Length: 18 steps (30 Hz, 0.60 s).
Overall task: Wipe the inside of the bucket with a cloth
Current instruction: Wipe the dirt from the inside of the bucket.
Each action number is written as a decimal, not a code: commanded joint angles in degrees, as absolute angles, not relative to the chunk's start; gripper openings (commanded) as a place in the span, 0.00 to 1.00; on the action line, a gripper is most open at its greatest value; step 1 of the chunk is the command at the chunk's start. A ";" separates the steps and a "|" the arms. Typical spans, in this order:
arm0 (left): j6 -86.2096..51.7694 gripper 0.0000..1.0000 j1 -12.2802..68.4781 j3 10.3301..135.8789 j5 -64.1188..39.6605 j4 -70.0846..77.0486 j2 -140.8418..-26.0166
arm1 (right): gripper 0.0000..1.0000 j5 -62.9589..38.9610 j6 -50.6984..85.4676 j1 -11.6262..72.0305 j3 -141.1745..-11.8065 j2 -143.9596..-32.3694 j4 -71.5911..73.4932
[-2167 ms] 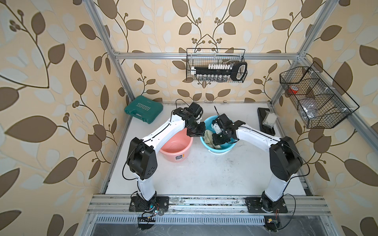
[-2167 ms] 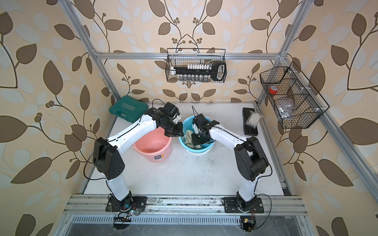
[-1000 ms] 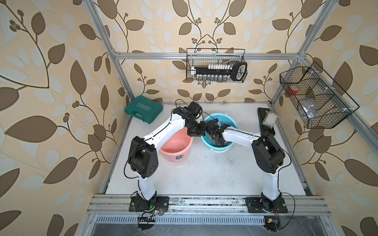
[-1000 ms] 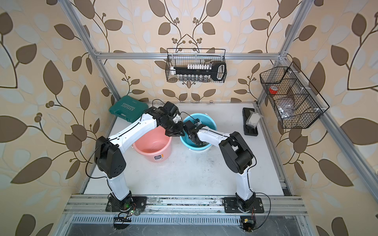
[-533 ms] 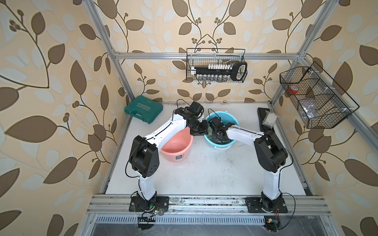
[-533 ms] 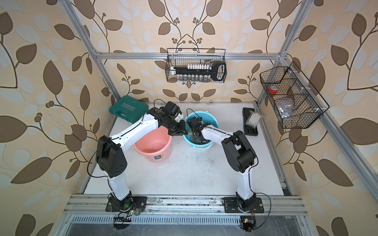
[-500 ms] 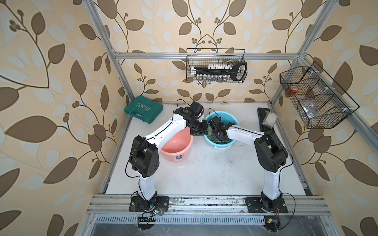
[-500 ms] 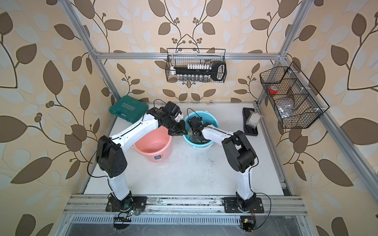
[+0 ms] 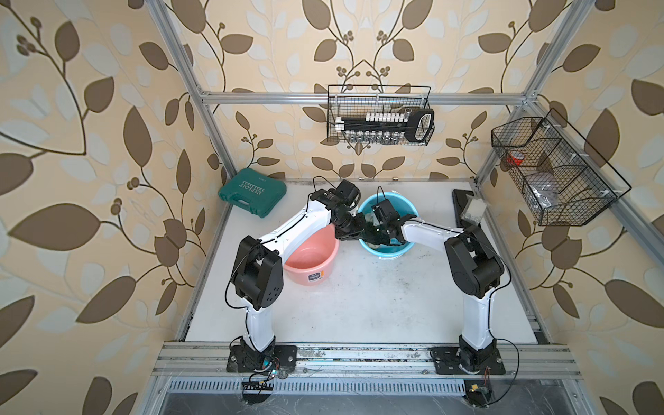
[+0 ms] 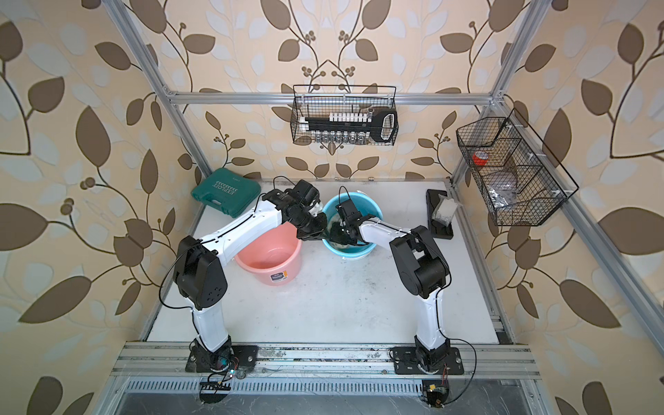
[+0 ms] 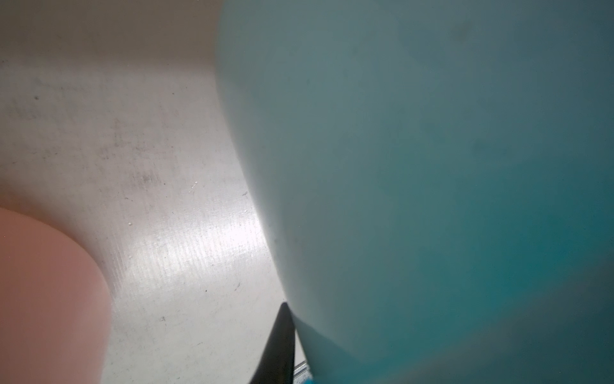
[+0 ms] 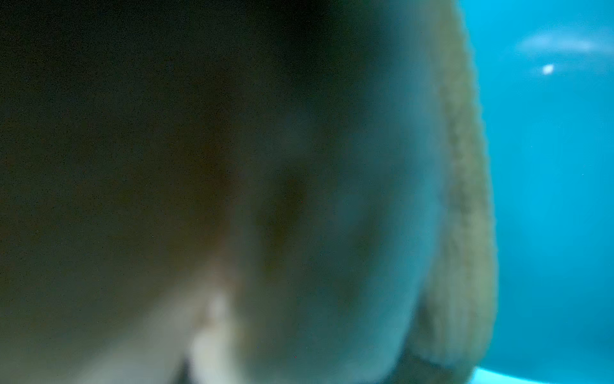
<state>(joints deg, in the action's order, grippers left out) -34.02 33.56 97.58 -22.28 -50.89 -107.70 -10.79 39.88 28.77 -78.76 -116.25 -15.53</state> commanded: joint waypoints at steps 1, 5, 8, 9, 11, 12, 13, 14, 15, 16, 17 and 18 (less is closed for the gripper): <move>-26.80 0.00 38.61 96.48 -25.27 -60.38 -109.52 | 0.00 -22.53 40.87 29.42 -77.10 -114.79 -7.03; -26.60 0.00 38.65 96.44 -20.27 -60.58 -109.26 | 0.00 -25.64 39.91 28.70 -74.04 -110.59 -6.93; -26.77 0.00 38.59 97.32 -18.26 -60.29 -109.16 | 0.00 -29.55 37.82 28.43 -72.95 -108.56 -8.33; -26.83 0.00 38.61 97.96 -17.55 -60.38 -109.33 | 0.00 -30.55 37.05 28.32 -72.81 -107.92 -9.37; -26.98 0.00 38.58 99.20 -17.12 -60.51 -109.59 | 0.00 -31.27 35.17 28.40 -72.76 -106.71 -12.30; -27.05 0.00 38.53 99.94 -16.97 -60.60 -109.82 | 0.00 -31.61 34.01 28.40 -72.58 -106.01 -13.83; -27.09 0.00 38.50 100.64 -16.80 -60.79 -110.12 | 0.00 -31.85 32.81 28.40 -72.74 -105.54 -15.47; -27.26 0.00 38.46 101.55 -16.38 -60.99 -110.29 | 0.00 -32.01 31.40 28.44 -72.82 -104.92 -17.18; -27.37 0.00 38.48 102.31 -16.07 -61.08 -110.55 | 0.00 -32.20 30.21 28.41 -72.92 -104.27 -18.95; -27.48 0.00 38.34 103.04 -15.92 -61.37 -110.84 | 0.00 -32.63 29.32 28.33 -72.86 -103.76 -20.19; -27.66 0.00 38.23 103.76 -15.61 -61.60 -111.05 | 0.00 -33.16 28.22 28.43 -72.89 -103.24 -21.59; -27.70 0.00 37.99 104.31 -15.69 -61.52 -111.26 | 0.00 -33.44 27.37 28.38 -72.68 -102.66 -22.97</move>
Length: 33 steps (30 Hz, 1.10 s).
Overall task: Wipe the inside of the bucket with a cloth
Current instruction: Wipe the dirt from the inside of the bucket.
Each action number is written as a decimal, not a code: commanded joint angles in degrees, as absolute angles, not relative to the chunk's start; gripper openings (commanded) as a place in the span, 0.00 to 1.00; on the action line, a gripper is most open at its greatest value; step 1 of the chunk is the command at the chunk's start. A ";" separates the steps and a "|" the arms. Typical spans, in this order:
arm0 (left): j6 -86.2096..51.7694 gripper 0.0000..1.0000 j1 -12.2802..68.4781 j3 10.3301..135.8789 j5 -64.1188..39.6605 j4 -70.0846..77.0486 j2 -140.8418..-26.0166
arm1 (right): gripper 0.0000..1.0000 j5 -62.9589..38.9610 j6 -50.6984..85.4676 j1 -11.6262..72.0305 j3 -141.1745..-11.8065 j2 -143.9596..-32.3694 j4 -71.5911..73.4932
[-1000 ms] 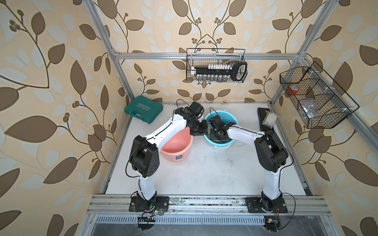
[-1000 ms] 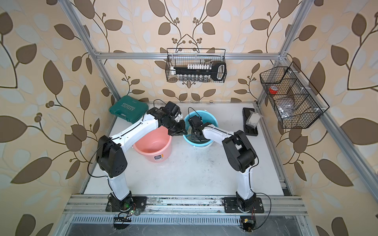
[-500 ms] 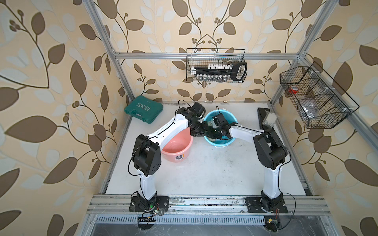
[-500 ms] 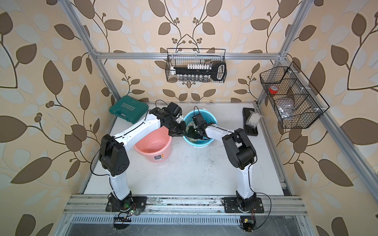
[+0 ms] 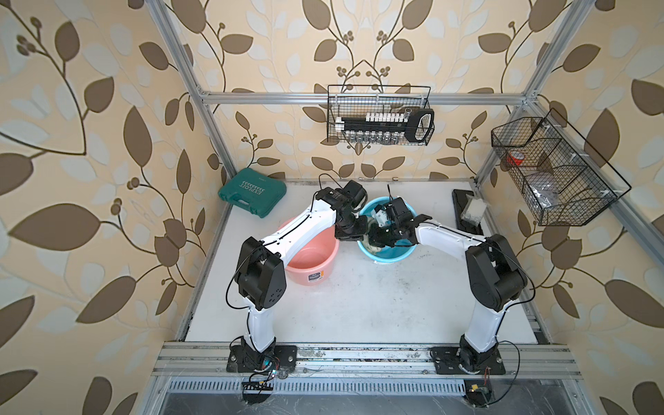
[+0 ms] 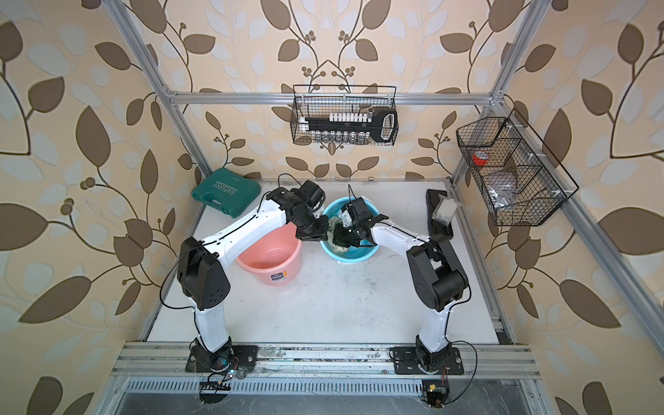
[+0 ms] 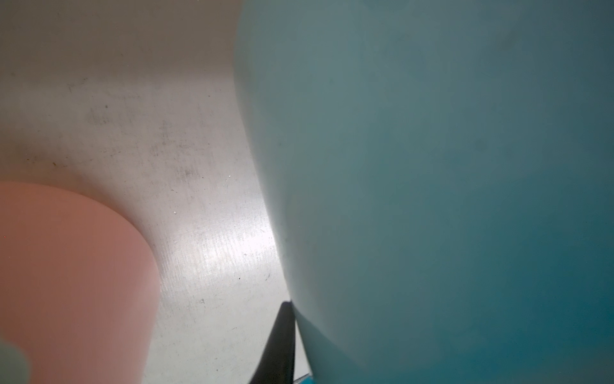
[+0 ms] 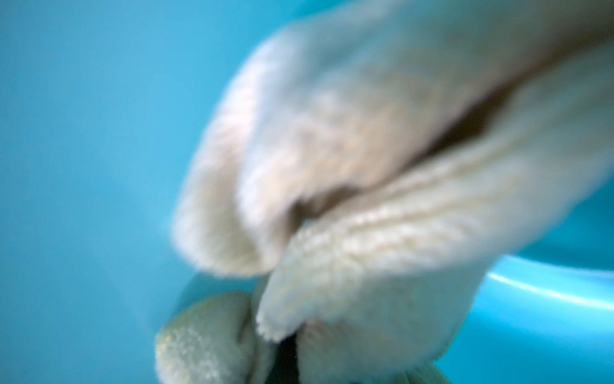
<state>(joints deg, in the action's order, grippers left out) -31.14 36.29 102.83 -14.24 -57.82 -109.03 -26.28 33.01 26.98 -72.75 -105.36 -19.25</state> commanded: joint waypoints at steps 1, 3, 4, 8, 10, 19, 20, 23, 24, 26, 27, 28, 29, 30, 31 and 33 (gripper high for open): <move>-27.72 0.00 37.81 104.87 -15.78 -61.44 -111.43 | 0.00 -33.90 26.87 28.33 -72.28 -102.08 -23.56; -27.86 0.00 37.38 106.03 -15.89 -61.57 -111.95 | 0.00 -35.38 25.88 28.33 -70.98 -100.46 -24.22; -27.86 0.00 37.15 106.56 -15.78 -61.61 -112.14 | 0.00 -35.90 25.73 28.38 -70.43 -99.71 -24.46; -27.75 0.00 36.07 108.05 -15.83 -61.88 -113.02 | 0.00 -38.58 24.67 28.36 -68.88 -96.57 -25.93; -27.85 0.00 35.46 108.30 -16.13 -61.64 -113.20 | 0.00 -37.61 23.43 28.34 -69.38 -95.40 -29.52; -27.34 0.00 33.93 111.80 -16.92 -63.30 -114.65 | 0.00 -17.20 17.55 28.38 -71.54 -89.71 -49.71; -27.20 0.00 33.85 112.52 -16.78 -63.79 -114.92 | 0.00 -14.53 17.04 28.36 -71.84 -89.32 -51.80; -26.88 0.00 33.79 114.70 -15.78 -65.31 -115.84 | 0.00 -8.85 16.35 28.37 -72.46 -87.98 -55.95; -26.75 0.00 33.76 115.36 -15.68 -65.78 -116.22 | 0.00 -7.15 16.32 28.38 -72.49 -87.23 -57.02; -26.70 0.00 33.70 116.25 -15.39 -66.35 -116.58 | 0.00 -4.07 16.55 28.39 -73.05 -85.96 -59.03; -26.80 0.00 33.69 116.49 -15.40 -66.36 -116.63 | 0.00 -2.73 16.61 28.38 -73.49 -85.19 -59.92; -26.81 0.00 33.58 116.71 -15.39 -66.49 -116.78 | 0.00 -1.75 16.61 28.36 -73.84 -84.73 -60.72; -26.80 0.00 33.51 116.89 -15.38 -66.78 -116.97 | 0.00 -0.16 16.82 28.36 -74.30 -84.16 -61.70; -26.80 0.00 33.38 116.83 -15.46 -66.95 -117.02 | 0.00 1.22 16.99 28.36 -74.76 -83.74 -62.75; -26.81 0.00 33.26 117.81 -15.55 -67.01 -117.16 | 0.00 2.55 17.12 28.35 -75.03 -83.43 -63.64; -26.74 0.00 33.22 119.13 -15.62 -67.34 -117.33 | 0.00 5.83 17.74 28.37 -75.84 -82.86 -65.98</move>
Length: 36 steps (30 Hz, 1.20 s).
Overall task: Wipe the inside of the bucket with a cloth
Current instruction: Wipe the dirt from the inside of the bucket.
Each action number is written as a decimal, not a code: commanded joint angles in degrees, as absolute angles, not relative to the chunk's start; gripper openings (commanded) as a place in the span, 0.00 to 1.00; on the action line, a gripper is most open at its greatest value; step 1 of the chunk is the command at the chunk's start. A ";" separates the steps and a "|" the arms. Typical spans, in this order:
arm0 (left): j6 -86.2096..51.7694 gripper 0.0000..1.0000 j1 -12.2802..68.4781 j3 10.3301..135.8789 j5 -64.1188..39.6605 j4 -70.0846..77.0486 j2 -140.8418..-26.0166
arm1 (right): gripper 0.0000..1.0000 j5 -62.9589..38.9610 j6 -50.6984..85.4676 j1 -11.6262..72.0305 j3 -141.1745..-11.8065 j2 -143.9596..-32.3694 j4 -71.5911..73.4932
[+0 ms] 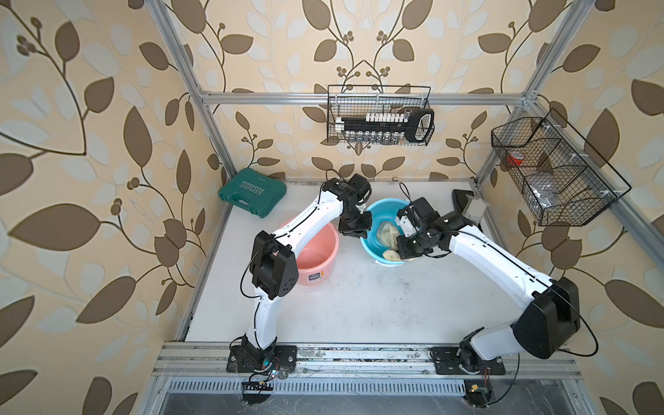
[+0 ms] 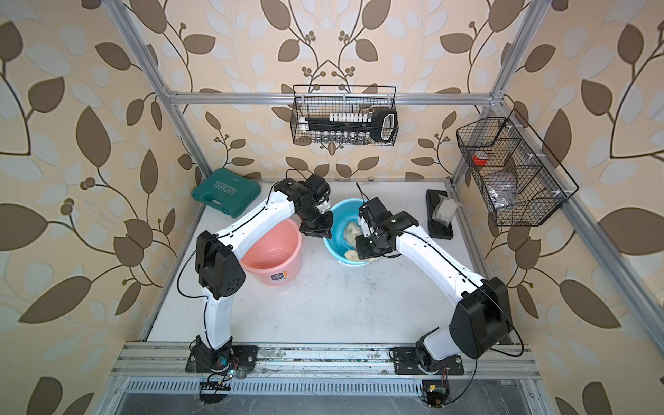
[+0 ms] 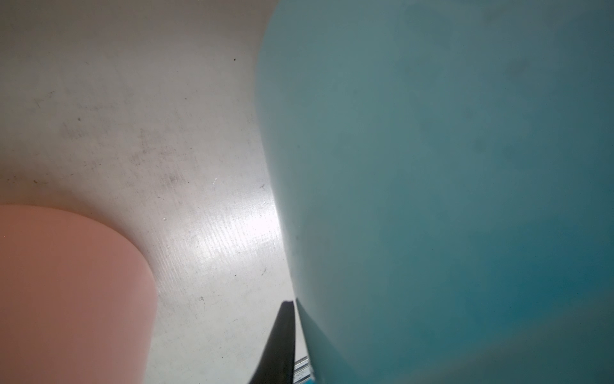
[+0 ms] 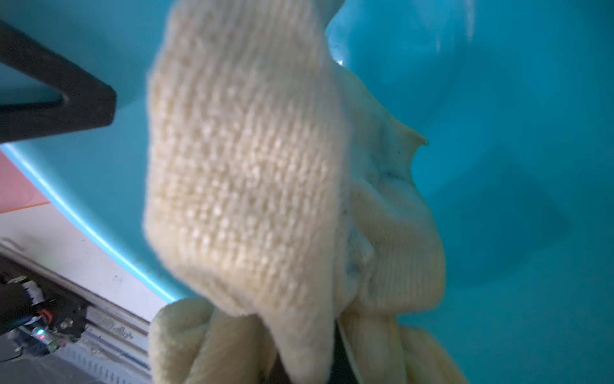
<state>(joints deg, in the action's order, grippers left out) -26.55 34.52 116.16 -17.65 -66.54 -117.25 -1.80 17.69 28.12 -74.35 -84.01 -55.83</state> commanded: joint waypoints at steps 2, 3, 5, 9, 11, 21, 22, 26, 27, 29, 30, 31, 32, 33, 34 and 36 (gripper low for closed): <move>-26.81 0.00 32.97 119.50 -15.65 -67.50 -117.33 | 0.00 9.02 18.31 28.33 -75.76 -81.93 -67.42; -26.70 0.00 32.84 119.60 -15.84 -67.66 -117.41 | 0.00 10.50 18.62 28.15 -75.46 -81.04 -67.71; -26.52 0.00 32.66 119.78 -15.92 -67.80 -117.42 | 0.00 12.93 19.04 27.37 -74.98 -79.33 -68.32; -26.29 0.00 32.25 119.72 -16.18 -68.20 -117.08 | 0.00 22.31 19.18 24.09 -75.56 -74.69 -70.17; -26.32 0.00 32.14 119.71 -16.41 -68.29 -116.99 | 0.00 25.14 18.37 20.86 -76.28 -72.07 -70.26; -26.81 0.00 32.15 119.66 -19.00 -67.87 -116.89 | 0.00 0.17 15.83 16.26 -81.23 -63.39 -56.95; -26.81 0.00 32.13 119.62 -19.50 -67.86 -116.89 | 0.00 -3.32 16.05 16.54 -82.04 -64.56 -56.47; -26.82 0.00 32.84 120.29 -20.21 -68.66 -116.55 | 0.00 -13.16 17.63 19.19 -83.32 -69.34 -51.93; -26.68 0.00 33.04 120.65 -20.38 -69.13 -116.54 | 0.00 -13.44 18.32 20.34 -83.25 -70.19 -50.23; -26.93 0.00 33.62 121.04 -20.48 -69.91 -116.47 | 0.00 -13.69 19.17 21.72 -83.52 -72.36 -47.65; -27.00 0.00 34.03 121.03 -20.60 -70.05 -116.24 | 0.00 -13.72 19.41 22.20 -84.03 -74.09 -46.97; -27.16 0.00 34.33 121.10 -20.82 -70.13 -116.12 | 0.00 -13.55 19.59 22.81 -84.89 -75.96 -46.84; -27.47 0.00 34.73 121.24 -20.99 -70.44 -115.97 | 0.00 -13.21 19.44 23.53 -85.85 -78.29 -46.83; -27.68 0.00 34.97 121.29 -21.39 -70.74 -115.85 | 0.00 -12.13 19.20 24.56 -86.88 -80.46 -46.85; -27.75 0.00 35.25 121.33 -21.88 -70.96 -115.76 | 0.00 -10.90 19.07 25.33 -87.67 -82.39 -46.85; -28.17 0.00 35.60 121.31 -22.54 -71.45 -115.30 | 0.00 -7.73 18.84 26.59 -89.39 -86.08 -46.67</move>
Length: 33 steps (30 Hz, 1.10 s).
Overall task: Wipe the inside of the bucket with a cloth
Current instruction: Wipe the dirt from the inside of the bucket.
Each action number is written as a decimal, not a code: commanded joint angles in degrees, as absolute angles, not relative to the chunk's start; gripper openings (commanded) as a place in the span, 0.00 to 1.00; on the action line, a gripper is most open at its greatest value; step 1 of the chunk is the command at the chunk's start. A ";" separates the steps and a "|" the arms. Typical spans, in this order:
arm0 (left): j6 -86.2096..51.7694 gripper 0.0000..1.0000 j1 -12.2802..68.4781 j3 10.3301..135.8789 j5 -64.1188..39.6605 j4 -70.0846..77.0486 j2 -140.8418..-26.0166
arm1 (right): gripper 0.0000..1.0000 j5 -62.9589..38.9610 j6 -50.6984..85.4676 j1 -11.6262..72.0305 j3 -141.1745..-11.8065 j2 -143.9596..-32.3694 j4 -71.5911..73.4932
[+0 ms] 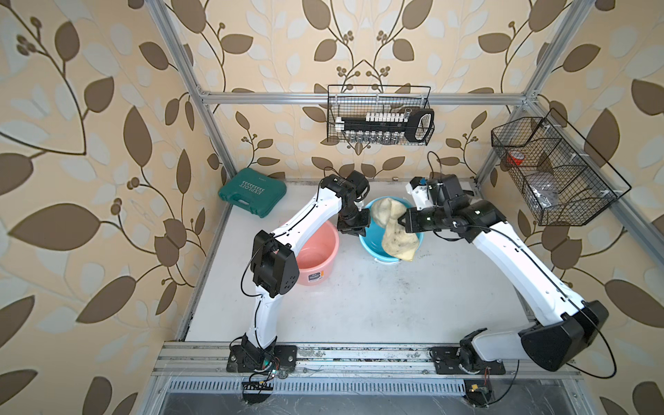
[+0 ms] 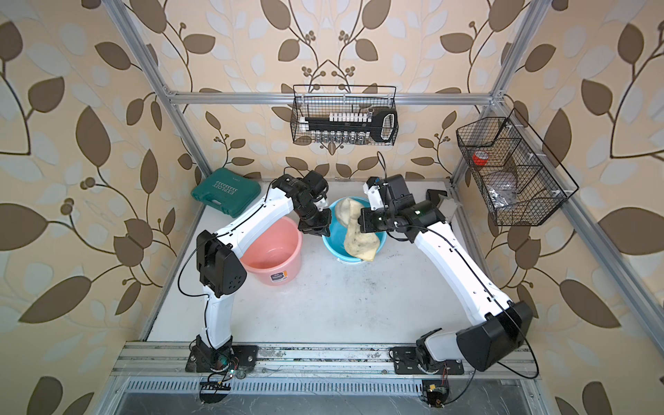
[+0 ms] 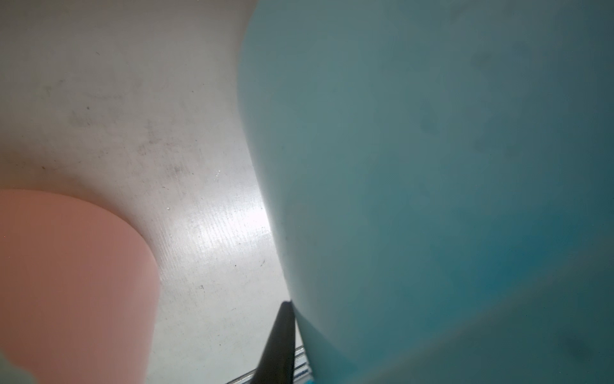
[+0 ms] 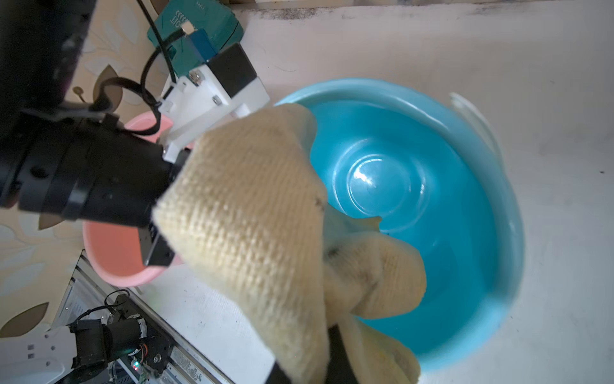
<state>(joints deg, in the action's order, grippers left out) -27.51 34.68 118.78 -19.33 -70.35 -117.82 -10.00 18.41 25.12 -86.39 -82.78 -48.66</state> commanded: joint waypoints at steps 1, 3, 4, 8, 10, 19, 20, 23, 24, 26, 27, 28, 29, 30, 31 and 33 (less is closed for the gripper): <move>-28.31 0.00 35.65 121.16 -22.71 -71.45 -115.07 | 0.00 -6.48 18.85 26.65 -90.00 -87.44 -46.67; -28.72 0.00 35.74 120.47 -23.99 -71.24 -114.16 | 0.00 -3.47 19.07 26.68 -91.20 -89.72 -46.11; -28.87 0.00 35.70 120.23 -24.55 -71.19 -113.88 | 0.00 -1.74 19.15 26.72 -91.59 -90.59 -46.03; -28.92 0.00 35.82 119.09 -25.22 -70.88 -112.54 | 0.00 7.36 18.81 26.62 -93.92 -94.03 -47.79; -28.87 0.00 35.73 119.18 -24.61 -71.18 -112.19 | 0.00 12.34 18.90 26.63 -94.72 -95.06 -49.36; -29.26 0.00 34.24 122.24 -20.83 -73.99 -113.82 | 0.00 29.98 17.57 26.45 -93.16 -92.45 -54.12; -29.32 0.00 34.13 122.62 -20.15 -74.08 -113.90 | 0.00 32.07 17.23 26.46 -93.34 -92.51 -55.39; -29.40 0.00 33.60 123.86 -18.41 -74.79 -114.19 | 0.00 36.32 16.24 26.54 -93.39 -92.51 -59.07; -29.39 0.00 33.22 124.08 -18.31 -74.79 -114.21 | 0.00 37.25 15.82 26.54 -93.48 -92.46 -60.38; -29.33 0.00 32.84 124.98 -16.95 -75.25 -114.46 | 0.00 38.75 15.40 26.78 -93.56 -92.28 -63.23; -29.05 0.00 32.66 125.75 -15.78 -75.76 -114.60 | 0.00 39.51 15.19 27.02 -93.47 -92.13 -64.57; -28.87 0.00 32.59 126.45 -14.80 -76.28 -114.89 | 0.00 39.93 15.20 27.31 -93.50 -92.02 -66.12; -28.68 0.00 32.37 127.05 -14.29 -76.78 -115.24 | 0.00 40.16 15.47 27.74 -93.48 -91.75 -67.97; -28.56 0.00 32.19 127.34 -14.42 -76.90 -115.47 | 0.00 39.63 15.54 28.30 -93.34 -91.52 -69.30; -28.50 0.00 32.05 127.43 -14.52 -76.83 -115.70 | 0.00 38.09 15.43 28.75 -93.22 -91.28 -70.46; -28.26 0.00 31.77 127.68 -14.38 -76.90 -116.15 | 0.00 33.94 15.61 30.13 -92.58 -90.18 -72.03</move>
<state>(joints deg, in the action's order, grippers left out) -28.49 34.04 125.43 -18.90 -72.79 -116.57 31.68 15.99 29.80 -92.75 -93.21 -63.29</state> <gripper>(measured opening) 0.122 0.050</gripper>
